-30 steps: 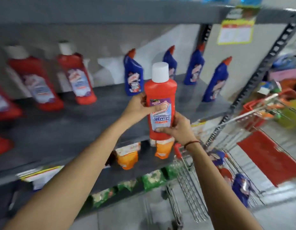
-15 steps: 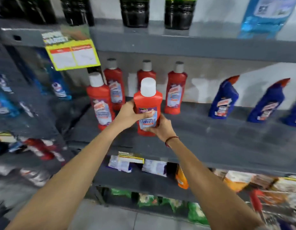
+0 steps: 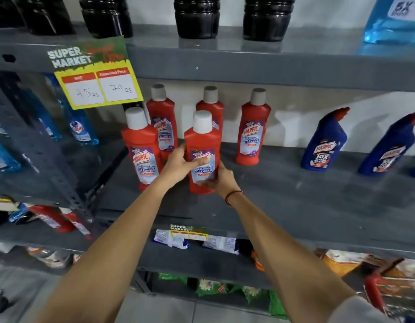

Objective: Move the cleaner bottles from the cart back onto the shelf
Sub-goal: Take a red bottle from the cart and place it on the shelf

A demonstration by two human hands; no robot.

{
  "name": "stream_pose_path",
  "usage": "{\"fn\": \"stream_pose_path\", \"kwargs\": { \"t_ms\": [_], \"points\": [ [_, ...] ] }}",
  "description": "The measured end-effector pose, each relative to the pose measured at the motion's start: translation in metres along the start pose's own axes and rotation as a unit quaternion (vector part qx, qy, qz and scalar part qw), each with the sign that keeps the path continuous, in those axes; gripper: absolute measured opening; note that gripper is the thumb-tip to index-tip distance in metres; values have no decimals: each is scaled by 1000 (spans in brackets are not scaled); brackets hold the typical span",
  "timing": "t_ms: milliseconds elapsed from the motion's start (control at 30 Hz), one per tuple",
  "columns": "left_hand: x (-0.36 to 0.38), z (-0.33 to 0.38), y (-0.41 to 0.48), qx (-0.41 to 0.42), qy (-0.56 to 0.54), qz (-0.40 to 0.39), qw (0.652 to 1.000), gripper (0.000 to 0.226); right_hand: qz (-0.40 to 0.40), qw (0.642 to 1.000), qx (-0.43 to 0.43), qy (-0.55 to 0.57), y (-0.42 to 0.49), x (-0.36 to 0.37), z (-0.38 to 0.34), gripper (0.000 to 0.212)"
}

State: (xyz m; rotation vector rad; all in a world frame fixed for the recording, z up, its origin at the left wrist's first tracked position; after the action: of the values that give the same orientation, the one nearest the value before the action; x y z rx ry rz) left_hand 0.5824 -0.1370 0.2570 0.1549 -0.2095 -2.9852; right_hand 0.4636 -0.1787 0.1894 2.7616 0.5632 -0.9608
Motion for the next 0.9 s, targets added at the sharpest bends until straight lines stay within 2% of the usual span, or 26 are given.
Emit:
{"fn": "stream_pose_path", "kwargs": {
  "t_ms": [167, 300, 367, 433, 500, 567, 633, 767, 900],
  "points": [
    [1, -5, 9, -22, -19, -40, 999, 46, 40, 999, 14, -8, -5, -4, 3, 81],
    [-1, -11, 5, -12, -37, -8, 999, 57, 40, 999, 15, -15, -11, -9, -1, 74],
    [-3, -14, -7, 14, -49, 60, 997, 64, 48, 999, 17, -18, -19, -20, 6, 67],
    [-2, -18, -34, 64, -43, 169, 983, 53, 77, 996, 25, -21, -34, -39, 23, 61],
    [11, -25, -68, 95, -22, 285, 954, 47, 118, 992, 44, -17, -54, -67, 47, 50],
    [49, -30, -92, 120, -13, 321, 939, 41, 161, 985, 63, -15, -78, -99, 73, 37],
    [107, -26, -100, 145, -3, 267, 953, 31, 207, 974, 88, -7, -107, -136, 105, 26],
    [242, -15, -93, 144, -15, 63, 987, 21, 312, 938, 147, -34, -179, -222, 171, 16],
    [373, -17, -94, 101, 1, -131, 986, 17, 392, 894, 215, -37, -260, -292, 238, 13]
  ]
}}
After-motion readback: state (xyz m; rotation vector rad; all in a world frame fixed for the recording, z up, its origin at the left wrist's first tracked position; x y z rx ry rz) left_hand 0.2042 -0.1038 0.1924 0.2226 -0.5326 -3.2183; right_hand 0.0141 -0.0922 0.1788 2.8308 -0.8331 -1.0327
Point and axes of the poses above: each hand's wrist, its own y-axis towards the middle knuckle, its own x-axis out of the palm, z = x × y, the point moved 9 cm from there along y, towards the middle knuckle, and after that the axes turned 15 degrees about -y, right-handed, at the moved point
